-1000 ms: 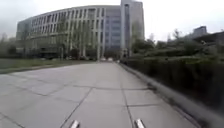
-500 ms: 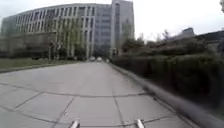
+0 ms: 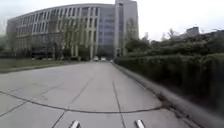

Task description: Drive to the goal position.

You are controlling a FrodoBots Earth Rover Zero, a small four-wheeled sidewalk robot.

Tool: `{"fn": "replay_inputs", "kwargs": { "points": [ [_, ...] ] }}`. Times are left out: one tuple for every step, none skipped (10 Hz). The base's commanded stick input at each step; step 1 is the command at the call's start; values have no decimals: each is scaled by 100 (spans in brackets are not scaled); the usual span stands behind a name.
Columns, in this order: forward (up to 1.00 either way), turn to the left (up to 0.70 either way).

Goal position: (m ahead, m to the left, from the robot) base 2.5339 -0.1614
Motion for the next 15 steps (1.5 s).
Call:
{"fn": "replay_inputs", "kwargs": {
  "points": [
    [100, 6],
    [100, 6],
    [100, 6],
    [100, 6],
    [100, 6],
    [100, 6],
    [100, 6],
    [100, -10],
    [100, -27],
    [100, -34],
    [100, -33],
    [100, 3],
    [100, 6],
    [100, 6],
    [100, 6]
  ]
}}
